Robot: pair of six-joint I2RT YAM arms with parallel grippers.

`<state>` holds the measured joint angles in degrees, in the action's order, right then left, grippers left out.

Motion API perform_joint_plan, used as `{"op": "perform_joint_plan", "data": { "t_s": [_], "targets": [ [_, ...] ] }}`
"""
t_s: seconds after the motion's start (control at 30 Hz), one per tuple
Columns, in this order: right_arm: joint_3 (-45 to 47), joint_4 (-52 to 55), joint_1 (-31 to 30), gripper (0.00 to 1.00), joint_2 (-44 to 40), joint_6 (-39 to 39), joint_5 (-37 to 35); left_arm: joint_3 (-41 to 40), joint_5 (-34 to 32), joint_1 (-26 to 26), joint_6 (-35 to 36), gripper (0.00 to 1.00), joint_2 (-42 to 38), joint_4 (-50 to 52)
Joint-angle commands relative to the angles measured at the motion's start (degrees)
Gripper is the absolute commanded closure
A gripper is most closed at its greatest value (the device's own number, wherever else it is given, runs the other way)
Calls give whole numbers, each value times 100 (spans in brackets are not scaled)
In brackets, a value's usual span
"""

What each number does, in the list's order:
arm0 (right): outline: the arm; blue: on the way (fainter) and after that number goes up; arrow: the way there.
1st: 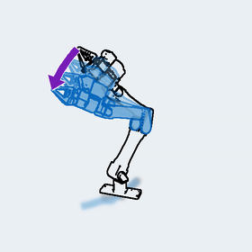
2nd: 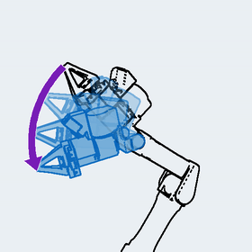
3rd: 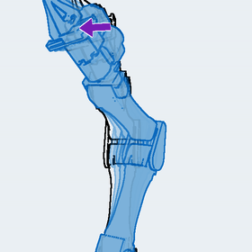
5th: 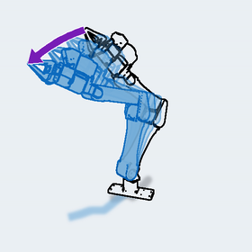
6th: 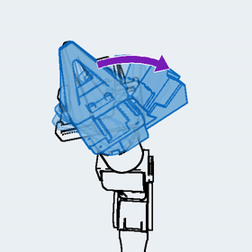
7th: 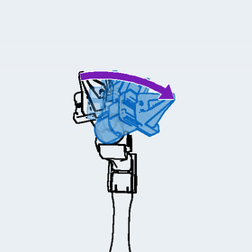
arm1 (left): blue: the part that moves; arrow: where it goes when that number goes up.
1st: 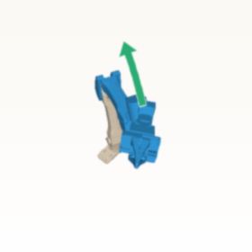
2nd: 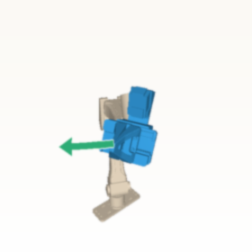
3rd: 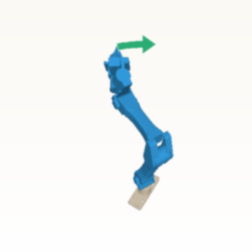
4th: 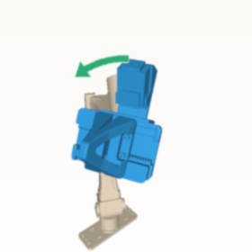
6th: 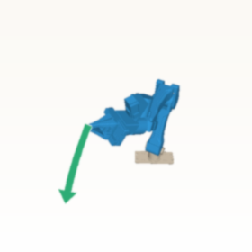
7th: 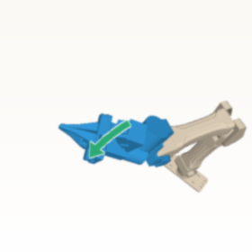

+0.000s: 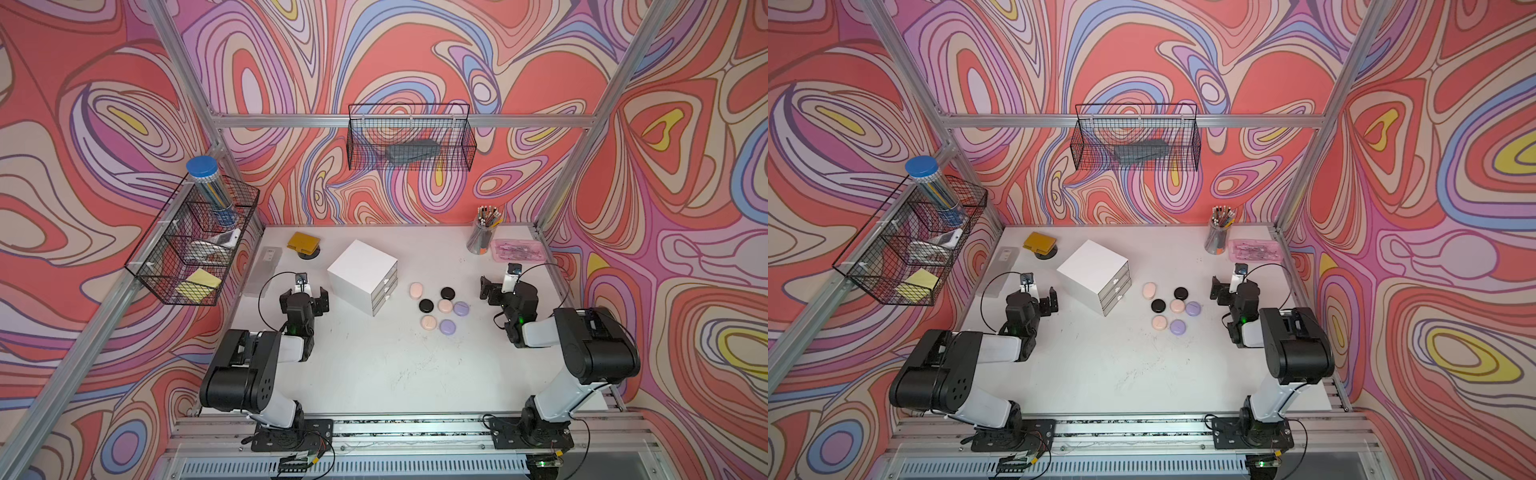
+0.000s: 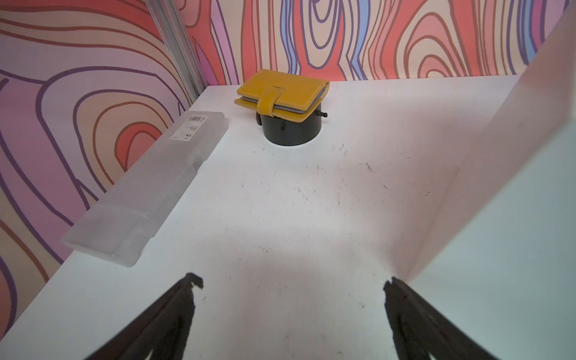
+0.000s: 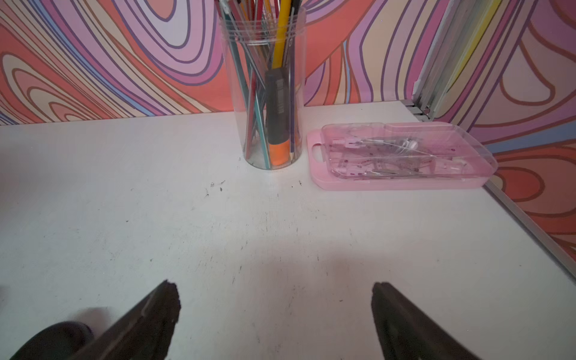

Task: Put the bluetooth earphones in the drawer according to color
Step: Open the drawer in the storage box.

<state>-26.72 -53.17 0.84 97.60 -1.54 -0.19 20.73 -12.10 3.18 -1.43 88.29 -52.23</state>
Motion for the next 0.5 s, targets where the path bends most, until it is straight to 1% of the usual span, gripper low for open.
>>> {"op": "perform_joint_plan", "data": {
  "t_s": [0.0,0.47],
  "targets": [
    [-53,-55,22,2,-40,6,17,27,14,-2,24,1,13,-23],
    [-53,-57,27,2,-40,2,18,52,41,-10,19,1,10,35]
  ]
}}
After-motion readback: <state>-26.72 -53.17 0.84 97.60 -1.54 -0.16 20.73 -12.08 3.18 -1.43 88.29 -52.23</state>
